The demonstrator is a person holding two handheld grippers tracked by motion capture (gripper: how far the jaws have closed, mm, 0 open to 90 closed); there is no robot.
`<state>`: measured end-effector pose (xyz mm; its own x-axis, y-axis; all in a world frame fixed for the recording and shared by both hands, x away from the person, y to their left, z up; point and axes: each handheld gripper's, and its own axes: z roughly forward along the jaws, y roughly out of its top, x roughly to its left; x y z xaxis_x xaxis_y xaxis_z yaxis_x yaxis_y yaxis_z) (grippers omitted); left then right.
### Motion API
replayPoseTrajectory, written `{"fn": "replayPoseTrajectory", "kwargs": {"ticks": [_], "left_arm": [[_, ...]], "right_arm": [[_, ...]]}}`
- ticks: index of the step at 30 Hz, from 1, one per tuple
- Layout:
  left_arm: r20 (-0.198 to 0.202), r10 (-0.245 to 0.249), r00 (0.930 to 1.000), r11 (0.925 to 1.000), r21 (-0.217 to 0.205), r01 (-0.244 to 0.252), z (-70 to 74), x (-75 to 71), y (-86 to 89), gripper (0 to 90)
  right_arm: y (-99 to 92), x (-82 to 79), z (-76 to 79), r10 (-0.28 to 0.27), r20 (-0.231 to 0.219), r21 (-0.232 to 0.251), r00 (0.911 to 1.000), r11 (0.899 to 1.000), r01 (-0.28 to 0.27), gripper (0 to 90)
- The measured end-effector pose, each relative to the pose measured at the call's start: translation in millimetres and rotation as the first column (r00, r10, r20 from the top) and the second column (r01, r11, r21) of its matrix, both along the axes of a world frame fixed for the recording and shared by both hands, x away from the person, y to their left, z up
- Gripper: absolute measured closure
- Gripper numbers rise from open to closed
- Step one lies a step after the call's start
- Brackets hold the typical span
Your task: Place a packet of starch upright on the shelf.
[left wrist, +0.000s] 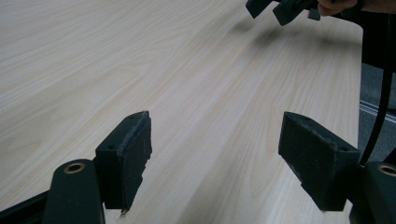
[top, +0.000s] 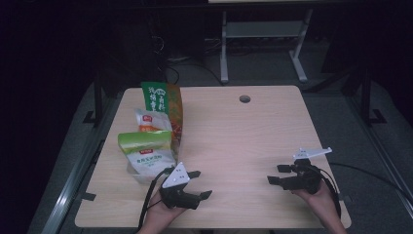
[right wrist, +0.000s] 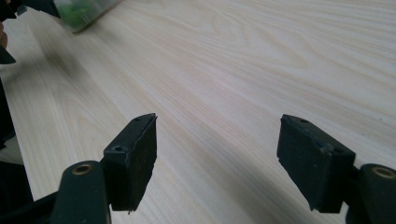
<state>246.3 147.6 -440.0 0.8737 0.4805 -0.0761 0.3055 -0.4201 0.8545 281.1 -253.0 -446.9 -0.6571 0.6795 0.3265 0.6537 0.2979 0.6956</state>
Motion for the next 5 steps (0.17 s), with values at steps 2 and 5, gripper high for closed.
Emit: {"fn": "replayPoseTrajectory", "kwargs": {"ticks": [2, 5], "left_arm": [[-0.005, -0.003, 1.0, 1.0, -0.001, 0.003, -0.3, 0.4, -0.2, 25.4], [-0.013, -0.003, 0.9999, 1.0, -0.005, 0.003, -0.7, -0.1, -0.8, 25.4]], "right_arm": [[0.7, -2.9, 0.1, -0.006, 0.004, -0.005, 1.0, 1.0, 0.006, 27.7], [-1.8, -8.3, 1.0, -0.018, 0.041, 0.004, 0.999, 1.0, 0.017, 27.6]]}}
